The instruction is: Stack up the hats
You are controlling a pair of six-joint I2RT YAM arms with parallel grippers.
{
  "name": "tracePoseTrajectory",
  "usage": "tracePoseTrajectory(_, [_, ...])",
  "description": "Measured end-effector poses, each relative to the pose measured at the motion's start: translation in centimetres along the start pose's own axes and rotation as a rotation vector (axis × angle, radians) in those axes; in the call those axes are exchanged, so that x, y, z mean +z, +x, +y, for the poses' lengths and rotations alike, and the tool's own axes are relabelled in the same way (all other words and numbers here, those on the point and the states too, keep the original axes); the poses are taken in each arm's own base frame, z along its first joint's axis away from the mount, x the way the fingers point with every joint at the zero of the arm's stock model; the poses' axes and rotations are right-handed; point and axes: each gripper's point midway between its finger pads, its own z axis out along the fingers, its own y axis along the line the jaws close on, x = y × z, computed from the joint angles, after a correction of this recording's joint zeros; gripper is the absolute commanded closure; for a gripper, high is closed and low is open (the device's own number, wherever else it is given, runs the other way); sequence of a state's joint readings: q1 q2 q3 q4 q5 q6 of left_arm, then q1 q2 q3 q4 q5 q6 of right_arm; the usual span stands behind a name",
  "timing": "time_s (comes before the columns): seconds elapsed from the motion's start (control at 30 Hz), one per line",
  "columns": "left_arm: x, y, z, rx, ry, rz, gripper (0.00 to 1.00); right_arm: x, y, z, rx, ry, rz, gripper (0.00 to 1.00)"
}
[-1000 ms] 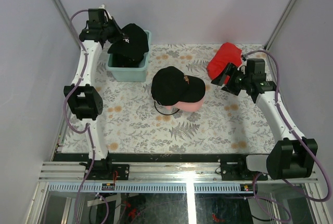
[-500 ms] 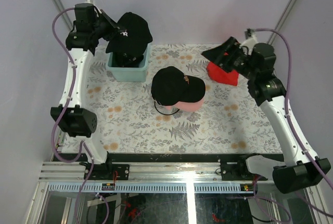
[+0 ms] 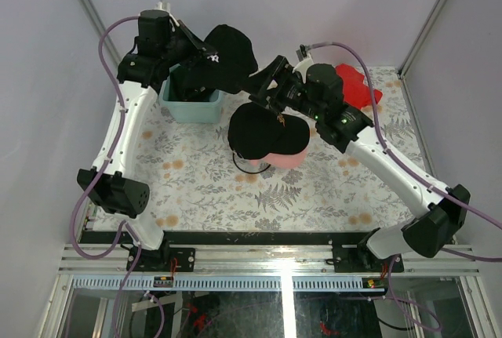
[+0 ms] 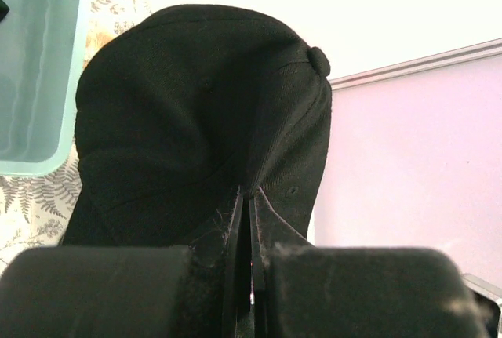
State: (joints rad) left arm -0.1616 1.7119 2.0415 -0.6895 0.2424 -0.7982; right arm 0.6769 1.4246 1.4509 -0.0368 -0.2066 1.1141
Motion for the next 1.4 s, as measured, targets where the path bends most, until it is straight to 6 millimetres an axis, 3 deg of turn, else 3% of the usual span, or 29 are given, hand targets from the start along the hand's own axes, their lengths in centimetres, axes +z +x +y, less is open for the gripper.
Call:
tracePoseTrajectory(0.3, [-1.1,2.0,-0.3,-0.039,0.002,0.029,1.00,1.8,-1.2,0.6,0.050,-0.048,-0.064,0.19])
tracePoseTrajectory(0.5, [-2.1,1.4,-1.5,-0.045,0.040,-0.001,1.00,3.3,-1.0,-0.5,0.078,-0.037,-0.058,0.19])
tracePoseTrajectory(0.77, [-2.2,1.0,-1.9,-0.047,0.056,-0.014,1.00,3.4,-0.7,-0.9,0.096,-0.031,-0.054,0.19])
tracePoseTrajectory(1.27, [-2.1,1.0,-2.7,-0.063,0.088,-0.020,1.00,3.8,-0.9,-0.4,0.112,-0.064,-0.057,0.21])
tracePoseTrajectory(1.33, [-2.0,1.5,-2.6,-0.064,0.092,-0.009,1.00,4.3,-1.0,-0.1,0.118,-0.075,-0.059,0.29])
tracePoseTrajectory(1.4, [-1.9,2.0,-2.4,-0.067,0.091,-0.002,1.00,4.9,-1.1,-0.1,0.130,-0.083,-0.056,0.50])
